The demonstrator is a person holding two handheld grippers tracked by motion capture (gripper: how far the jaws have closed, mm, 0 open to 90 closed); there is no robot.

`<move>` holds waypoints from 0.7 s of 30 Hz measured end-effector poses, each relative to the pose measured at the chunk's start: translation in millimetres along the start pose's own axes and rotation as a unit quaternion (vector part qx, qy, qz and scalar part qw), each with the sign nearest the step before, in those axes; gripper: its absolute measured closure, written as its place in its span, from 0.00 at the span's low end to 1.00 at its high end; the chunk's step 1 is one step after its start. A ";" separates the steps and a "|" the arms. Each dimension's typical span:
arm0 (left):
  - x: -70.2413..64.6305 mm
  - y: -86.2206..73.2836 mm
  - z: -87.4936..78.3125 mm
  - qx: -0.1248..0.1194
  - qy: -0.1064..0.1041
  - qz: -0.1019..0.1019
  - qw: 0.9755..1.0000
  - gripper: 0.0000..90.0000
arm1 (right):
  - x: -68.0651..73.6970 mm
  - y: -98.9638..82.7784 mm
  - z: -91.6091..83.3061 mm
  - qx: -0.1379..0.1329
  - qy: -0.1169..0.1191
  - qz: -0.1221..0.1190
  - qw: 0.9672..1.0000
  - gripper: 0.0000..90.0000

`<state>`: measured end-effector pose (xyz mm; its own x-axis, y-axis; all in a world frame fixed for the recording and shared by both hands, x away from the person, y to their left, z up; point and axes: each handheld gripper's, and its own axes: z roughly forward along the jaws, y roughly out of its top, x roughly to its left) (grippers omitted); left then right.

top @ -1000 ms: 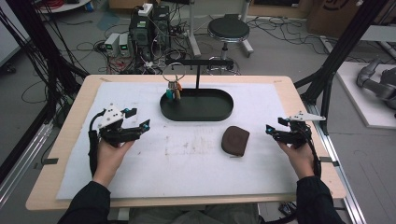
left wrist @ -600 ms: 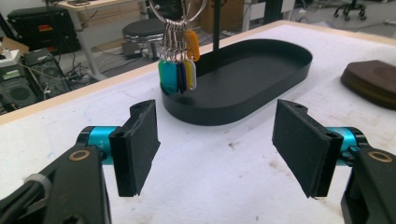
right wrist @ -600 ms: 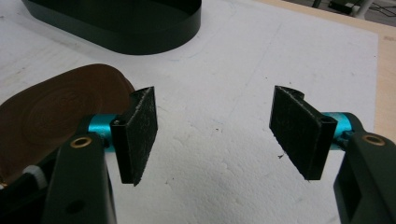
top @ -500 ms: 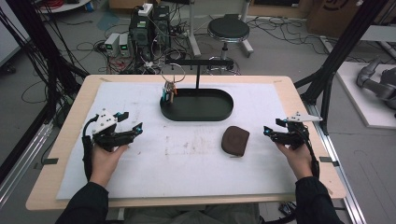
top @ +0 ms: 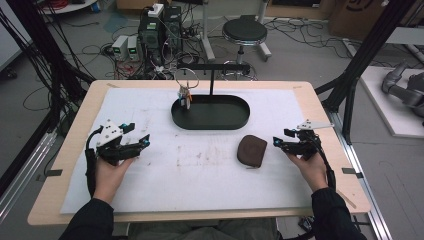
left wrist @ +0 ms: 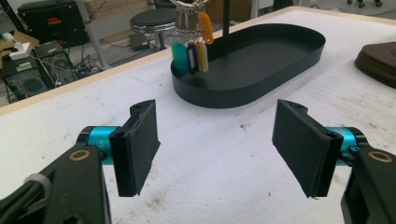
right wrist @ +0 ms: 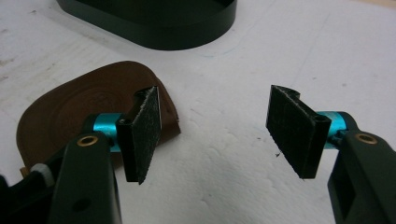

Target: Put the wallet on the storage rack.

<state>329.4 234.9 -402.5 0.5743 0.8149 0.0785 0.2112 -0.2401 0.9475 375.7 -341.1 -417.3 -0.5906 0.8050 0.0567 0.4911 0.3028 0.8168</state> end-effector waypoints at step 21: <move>-7.5 1.6 9.6 0.004 -0.022 0.010 1.000 0.35 | -0.9 -4.5 40.2 0.041 0.054 0.111 0.992 0.42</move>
<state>333.0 223.3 -404.5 0.6126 0.7859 0.0842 0.2047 -0.2607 0.9435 399.7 -322.7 -444.1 -0.5252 0.7983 0.2948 0.6643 0.1681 0.7284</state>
